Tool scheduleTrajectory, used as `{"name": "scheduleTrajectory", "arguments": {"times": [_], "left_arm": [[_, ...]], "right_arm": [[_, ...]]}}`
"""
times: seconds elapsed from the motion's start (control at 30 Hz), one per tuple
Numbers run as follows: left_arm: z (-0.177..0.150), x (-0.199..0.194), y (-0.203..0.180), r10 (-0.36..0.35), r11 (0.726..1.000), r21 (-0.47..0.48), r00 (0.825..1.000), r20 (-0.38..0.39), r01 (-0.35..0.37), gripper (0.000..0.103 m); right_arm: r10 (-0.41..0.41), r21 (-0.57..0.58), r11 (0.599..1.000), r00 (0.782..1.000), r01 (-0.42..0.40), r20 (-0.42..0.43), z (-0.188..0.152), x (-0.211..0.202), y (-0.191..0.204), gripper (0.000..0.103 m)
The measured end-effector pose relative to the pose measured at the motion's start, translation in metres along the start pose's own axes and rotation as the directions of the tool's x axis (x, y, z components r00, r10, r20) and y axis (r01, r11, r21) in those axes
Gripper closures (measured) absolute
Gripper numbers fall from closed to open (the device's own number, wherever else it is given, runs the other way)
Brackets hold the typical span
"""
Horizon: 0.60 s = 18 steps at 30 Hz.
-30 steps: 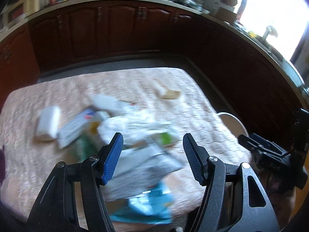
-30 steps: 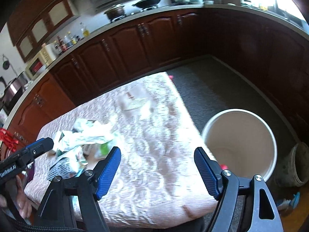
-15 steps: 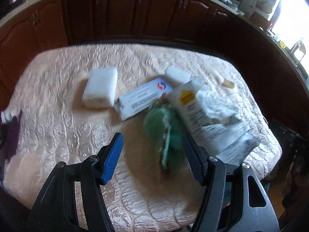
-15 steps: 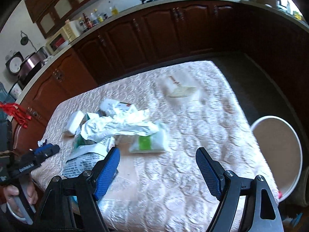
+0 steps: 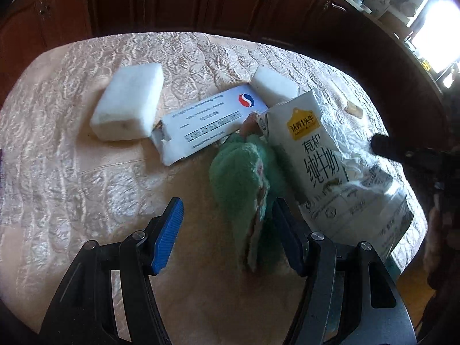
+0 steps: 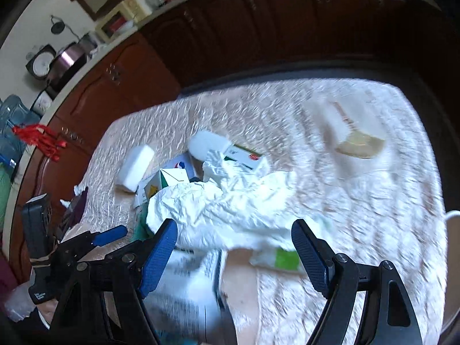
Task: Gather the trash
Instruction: 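Grasp the green towel with the left tool while the right tool grasps crumpled tissue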
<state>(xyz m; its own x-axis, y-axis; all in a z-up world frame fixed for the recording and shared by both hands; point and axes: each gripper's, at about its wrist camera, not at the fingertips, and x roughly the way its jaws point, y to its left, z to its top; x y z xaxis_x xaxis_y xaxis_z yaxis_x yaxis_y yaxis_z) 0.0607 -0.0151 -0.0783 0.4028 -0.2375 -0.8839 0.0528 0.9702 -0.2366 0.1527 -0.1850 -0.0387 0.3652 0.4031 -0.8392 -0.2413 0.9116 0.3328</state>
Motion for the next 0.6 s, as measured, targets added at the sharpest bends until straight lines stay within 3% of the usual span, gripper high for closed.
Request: {"name": "scheduleTrajectory", "arguments": {"times": [0.2,0.27,0.33,0.43,0.6], "left_arm": [[0.005,0.014,-0.007,-0.048,0.999,0.009,0.999,-0.022,0.048,0.041],[0.006,0.018,-0.008,-0.063,0.998,0.006,0.998,-0.028,0.064,0.048],[0.007,0.02,-0.009,-0.099,0.995,0.0,0.994,-0.039,0.099,0.059],[0.006,0.017,-0.01,-0.107,0.994,0.015,0.994,-0.028,0.107,0.07],[0.006,-0.002,-0.003,-0.097,0.995,0.015,0.995,0.016,0.097,0.081]], "right_arm": [[0.061,0.031,0.998,0.996,-0.059,-0.062,0.008,0.033,-0.005,0.024],[0.078,0.046,0.996,0.995,-0.075,-0.062,0.007,0.038,-0.007,0.036],[0.08,0.056,0.995,0.995,-0.077,-0.066,0.005,0.043,-0.009,0.062],[0.065,0.044,0.997,0.997,-0.063,-0.035,0.001,0.038,-0.006,0.076],[0.075,0.045,0.996,0.995,-0.078,0.071,-0.001,0.004,-0.006,0.079]]}}
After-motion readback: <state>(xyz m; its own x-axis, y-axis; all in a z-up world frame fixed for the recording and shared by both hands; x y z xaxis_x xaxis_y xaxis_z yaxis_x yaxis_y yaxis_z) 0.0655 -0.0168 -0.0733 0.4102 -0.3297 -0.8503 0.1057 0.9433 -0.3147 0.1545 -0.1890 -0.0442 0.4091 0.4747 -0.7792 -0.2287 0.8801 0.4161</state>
